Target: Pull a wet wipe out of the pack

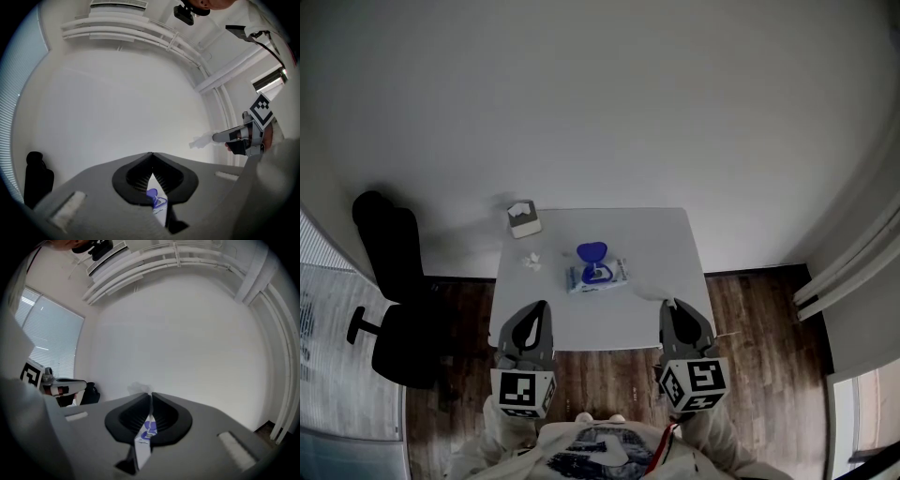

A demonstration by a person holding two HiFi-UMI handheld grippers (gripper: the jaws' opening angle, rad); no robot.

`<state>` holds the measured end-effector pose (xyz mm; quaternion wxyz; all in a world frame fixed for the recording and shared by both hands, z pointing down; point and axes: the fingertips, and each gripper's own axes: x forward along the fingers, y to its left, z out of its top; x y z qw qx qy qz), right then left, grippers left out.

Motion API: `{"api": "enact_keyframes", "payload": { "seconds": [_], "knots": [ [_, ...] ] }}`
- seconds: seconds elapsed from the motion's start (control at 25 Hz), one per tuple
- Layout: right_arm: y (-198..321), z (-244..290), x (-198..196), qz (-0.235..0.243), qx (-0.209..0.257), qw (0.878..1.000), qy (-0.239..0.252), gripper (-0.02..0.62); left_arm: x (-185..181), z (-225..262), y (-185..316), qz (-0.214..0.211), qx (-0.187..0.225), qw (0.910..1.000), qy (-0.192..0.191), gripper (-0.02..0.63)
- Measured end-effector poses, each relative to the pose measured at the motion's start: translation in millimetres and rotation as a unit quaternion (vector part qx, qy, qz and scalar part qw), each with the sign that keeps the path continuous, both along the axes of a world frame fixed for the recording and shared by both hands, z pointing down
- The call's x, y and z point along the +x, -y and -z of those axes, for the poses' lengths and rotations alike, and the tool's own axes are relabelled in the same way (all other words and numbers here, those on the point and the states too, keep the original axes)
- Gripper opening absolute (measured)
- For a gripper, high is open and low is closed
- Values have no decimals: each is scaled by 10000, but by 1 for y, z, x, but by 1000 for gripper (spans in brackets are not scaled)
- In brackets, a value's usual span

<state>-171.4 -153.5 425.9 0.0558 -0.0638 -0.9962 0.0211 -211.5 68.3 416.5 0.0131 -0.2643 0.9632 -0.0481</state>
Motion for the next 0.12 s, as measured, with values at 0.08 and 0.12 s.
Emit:
{"api": "enact_keyframes", "payload": {
  "seconds": [0.08,0.12],
  "knots": [
    [0,0,-4,-3,-6,10000,-4,14,-4,0,0,-4,8,10000,2,2],
    [-1,-1,-6,-3,-8,10000,-6,14,-6,0,0,-7,11,10000,1,2]
  ]
}}
